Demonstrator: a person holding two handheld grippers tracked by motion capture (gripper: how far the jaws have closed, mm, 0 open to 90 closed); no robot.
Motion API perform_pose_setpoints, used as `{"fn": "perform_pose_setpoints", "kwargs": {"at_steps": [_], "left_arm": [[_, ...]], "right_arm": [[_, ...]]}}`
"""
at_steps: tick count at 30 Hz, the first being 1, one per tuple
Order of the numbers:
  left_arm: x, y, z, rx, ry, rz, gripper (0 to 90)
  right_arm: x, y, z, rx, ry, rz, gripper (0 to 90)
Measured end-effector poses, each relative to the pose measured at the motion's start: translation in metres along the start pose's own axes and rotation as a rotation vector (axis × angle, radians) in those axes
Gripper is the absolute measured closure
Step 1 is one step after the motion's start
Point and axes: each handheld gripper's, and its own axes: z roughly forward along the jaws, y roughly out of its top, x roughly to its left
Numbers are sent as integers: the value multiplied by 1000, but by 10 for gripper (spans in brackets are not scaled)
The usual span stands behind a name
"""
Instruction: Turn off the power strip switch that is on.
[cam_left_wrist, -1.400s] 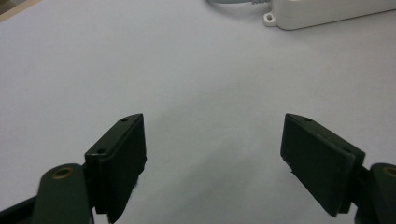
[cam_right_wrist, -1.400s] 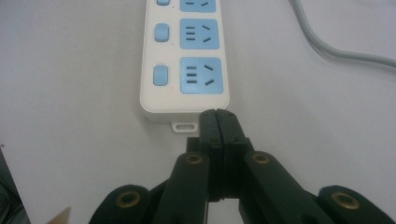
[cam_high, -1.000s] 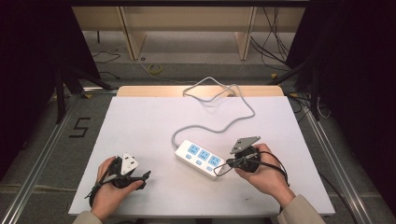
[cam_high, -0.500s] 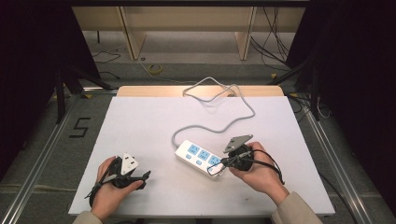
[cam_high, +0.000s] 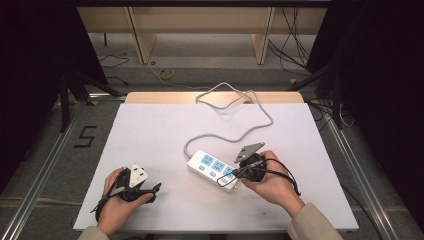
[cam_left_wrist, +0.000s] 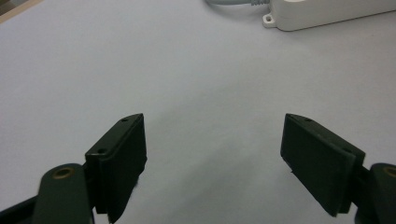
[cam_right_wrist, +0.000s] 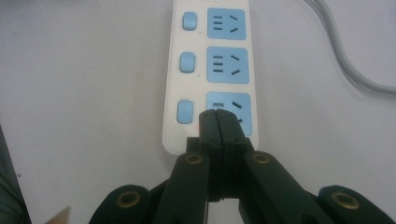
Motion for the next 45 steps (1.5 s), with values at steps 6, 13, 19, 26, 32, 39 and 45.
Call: {"fn": "perform_pose_setpoints", "kwargs": {"at_steps": [6,13,19,26,32,39,45], "left_arm": [[0,0,0,0,0,2,223],[0,0,0,0,1,0,223],[0,0,0,0,1,0,223],[0,0,0,1,1,2,224],[0,0,0,0,1,0,224],[0,0,0,-1,1,4,224],[0,1,0,-1,2,3,224]], "right_arm": [[0,2,2,9,6,-8,900],[0,5,4,4,10,8,900],[0,7,5,12,13,-2,900],[0,10,6,15,18,-7,900],[2,13,9,21,25,-6,900],[3,16,11,25,32,-17,900],[3,17,12,25,34,-17,900]]}}
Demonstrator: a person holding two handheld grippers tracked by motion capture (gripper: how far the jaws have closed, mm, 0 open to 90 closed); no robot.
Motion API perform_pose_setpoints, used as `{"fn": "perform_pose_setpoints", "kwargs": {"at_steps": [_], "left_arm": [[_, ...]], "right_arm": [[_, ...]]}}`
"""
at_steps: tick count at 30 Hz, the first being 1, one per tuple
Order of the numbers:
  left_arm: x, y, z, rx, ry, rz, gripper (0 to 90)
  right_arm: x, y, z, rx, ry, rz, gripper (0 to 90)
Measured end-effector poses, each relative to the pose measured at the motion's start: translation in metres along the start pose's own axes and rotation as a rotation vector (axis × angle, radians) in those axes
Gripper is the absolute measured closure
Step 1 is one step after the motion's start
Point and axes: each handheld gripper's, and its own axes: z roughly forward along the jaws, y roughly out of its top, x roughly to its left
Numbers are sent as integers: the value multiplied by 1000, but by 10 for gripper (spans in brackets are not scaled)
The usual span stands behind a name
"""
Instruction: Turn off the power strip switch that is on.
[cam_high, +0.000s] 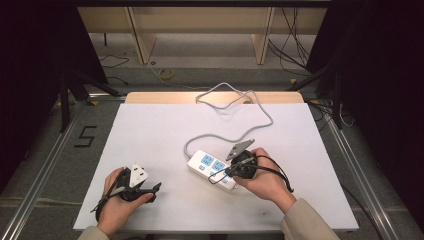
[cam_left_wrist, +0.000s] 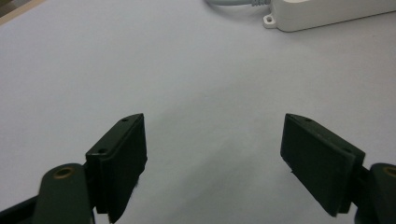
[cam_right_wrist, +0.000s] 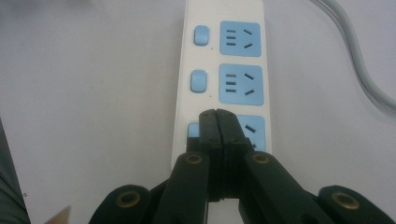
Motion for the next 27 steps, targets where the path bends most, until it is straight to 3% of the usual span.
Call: {"fn": "perform_pose_setpoints", "kwargs": {"at_steps": [27], "left_arm": [[0,0,0,-1,0,2,225]], "right_arm": [[4,6,10,12,10,-21,900]]}}
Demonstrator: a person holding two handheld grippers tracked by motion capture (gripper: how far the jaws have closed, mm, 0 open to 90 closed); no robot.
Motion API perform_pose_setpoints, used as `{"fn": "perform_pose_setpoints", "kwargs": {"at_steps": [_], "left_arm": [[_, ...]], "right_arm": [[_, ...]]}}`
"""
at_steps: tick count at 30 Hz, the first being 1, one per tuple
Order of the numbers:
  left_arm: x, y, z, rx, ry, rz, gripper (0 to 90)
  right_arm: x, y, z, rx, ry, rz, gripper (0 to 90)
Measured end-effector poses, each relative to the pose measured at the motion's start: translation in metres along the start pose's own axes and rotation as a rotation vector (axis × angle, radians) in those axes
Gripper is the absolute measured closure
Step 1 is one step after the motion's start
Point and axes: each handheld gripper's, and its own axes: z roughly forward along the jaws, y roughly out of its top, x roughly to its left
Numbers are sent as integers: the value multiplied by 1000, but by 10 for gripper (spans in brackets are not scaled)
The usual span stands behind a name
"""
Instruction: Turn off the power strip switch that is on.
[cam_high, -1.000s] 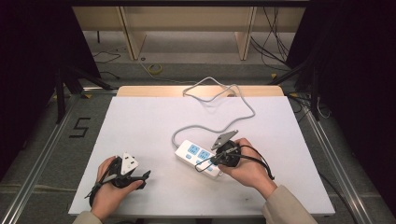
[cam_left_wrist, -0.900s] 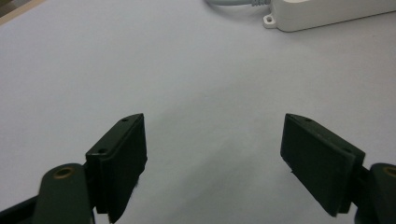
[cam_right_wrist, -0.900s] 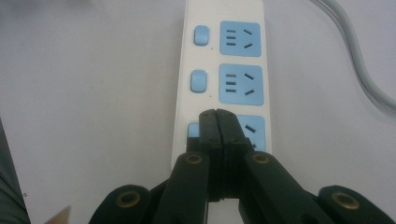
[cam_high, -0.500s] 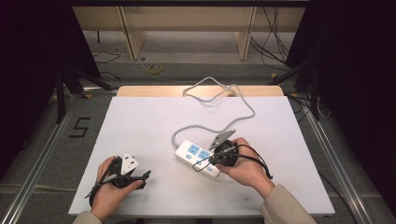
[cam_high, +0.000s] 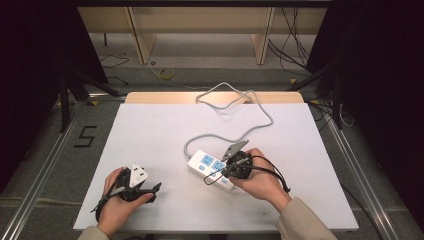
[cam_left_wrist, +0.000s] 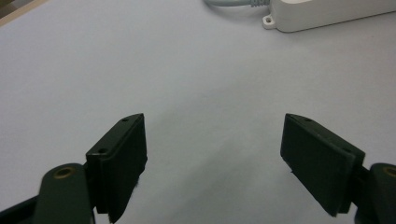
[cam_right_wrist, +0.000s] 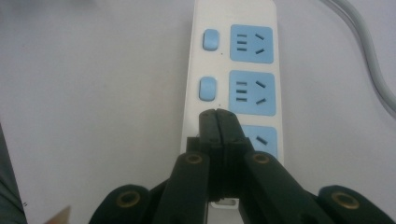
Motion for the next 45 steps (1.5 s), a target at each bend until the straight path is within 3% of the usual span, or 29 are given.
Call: {"fn": "perform_pose_setpoints", "kwargs": {"at_steps": [45], "left_arm": [[0,0,0,-2,-2,-1,227]], "right_arm": [[3,-1,20,55,8,14,900]]}}
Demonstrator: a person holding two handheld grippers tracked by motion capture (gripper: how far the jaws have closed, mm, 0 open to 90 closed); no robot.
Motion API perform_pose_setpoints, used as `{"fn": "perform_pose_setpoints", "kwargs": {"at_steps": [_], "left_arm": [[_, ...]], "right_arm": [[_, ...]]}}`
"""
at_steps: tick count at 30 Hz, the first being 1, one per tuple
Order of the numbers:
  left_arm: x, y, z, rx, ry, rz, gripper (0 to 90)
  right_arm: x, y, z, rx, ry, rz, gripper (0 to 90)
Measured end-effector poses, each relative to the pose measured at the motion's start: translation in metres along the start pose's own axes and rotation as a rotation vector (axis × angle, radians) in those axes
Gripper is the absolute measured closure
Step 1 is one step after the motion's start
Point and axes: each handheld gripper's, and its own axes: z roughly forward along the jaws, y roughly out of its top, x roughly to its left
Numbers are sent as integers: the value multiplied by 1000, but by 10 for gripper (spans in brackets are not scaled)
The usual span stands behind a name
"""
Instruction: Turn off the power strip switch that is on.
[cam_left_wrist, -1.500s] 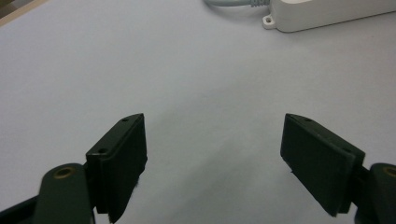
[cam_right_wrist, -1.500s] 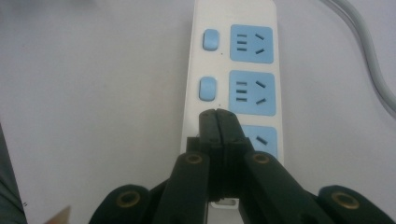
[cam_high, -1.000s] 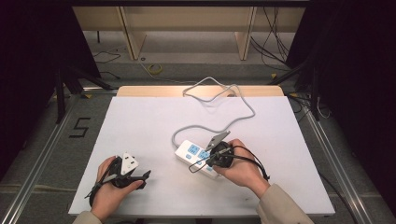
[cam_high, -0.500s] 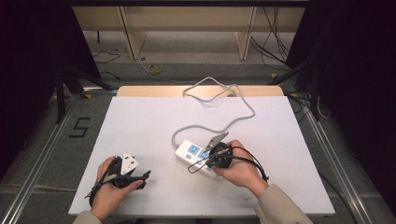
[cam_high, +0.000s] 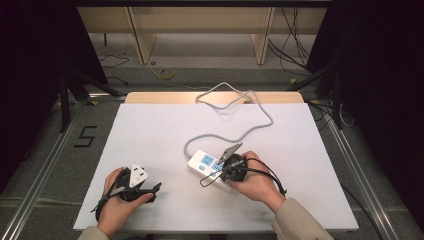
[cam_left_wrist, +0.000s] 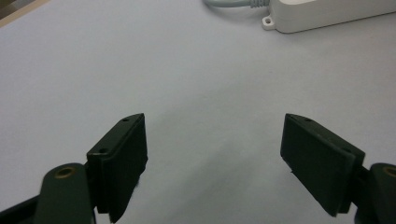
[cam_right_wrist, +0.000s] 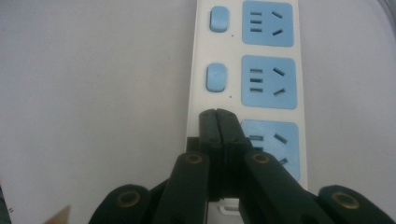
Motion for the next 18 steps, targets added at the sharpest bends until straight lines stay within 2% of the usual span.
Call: {"fn": "perform_pose_setpoints", "kwargs": {"at_steps": [5,6,13,18], "left_arm": [[0,0,0,2,-1,-1,227],[0,0,0,2,-1,-1,227],[0,0,0,1,-1,-2,227],[0,0,0,2,-1,2,228]], "right_arm": [[0,0,2,11,-3,-6,900],[0,0,2,14,-6,6,900],[0,0,4,21,-4,-10,900],[2,0,4,20,-21,-11,900]]}}
